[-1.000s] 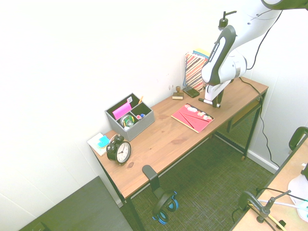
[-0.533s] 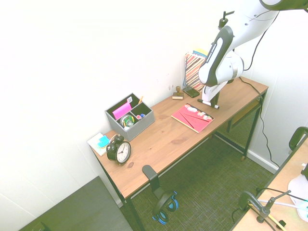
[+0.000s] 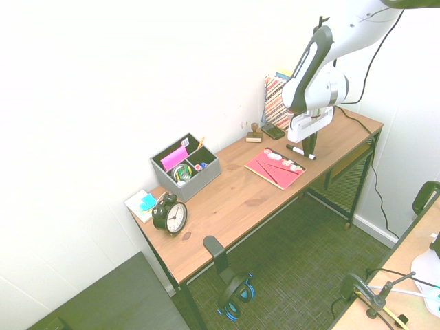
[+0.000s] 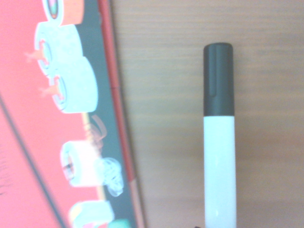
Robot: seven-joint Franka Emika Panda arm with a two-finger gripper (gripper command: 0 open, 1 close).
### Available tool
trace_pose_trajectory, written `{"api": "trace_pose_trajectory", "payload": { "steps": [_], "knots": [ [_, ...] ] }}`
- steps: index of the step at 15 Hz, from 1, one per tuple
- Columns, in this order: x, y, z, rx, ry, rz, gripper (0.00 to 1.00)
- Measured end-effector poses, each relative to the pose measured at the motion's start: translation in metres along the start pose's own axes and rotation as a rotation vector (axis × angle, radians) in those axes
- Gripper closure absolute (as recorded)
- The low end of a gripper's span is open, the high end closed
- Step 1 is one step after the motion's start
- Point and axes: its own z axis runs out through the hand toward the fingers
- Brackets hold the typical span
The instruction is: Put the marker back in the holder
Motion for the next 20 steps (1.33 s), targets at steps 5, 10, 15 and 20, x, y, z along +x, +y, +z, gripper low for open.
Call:
{"api": "trace_pose_trajectory", "payload": {
  "steps": [5, 10, 15, 20],
  "knots": [
    [-0.077, -0.043, -0.121, 0.044, -0.262, 0.053, 1.0],
    [-0.146, -0.146, -0.162, 0.119, -0.462, 0.287, 1.0],
    [-0.149, -0.213, -0.103, 0.096, -0.549, 0.532, 1.0],
    [-0.124, -0.245, -0.075, 0.136, -0.645, 0.637, 1.0]
  ]
}}
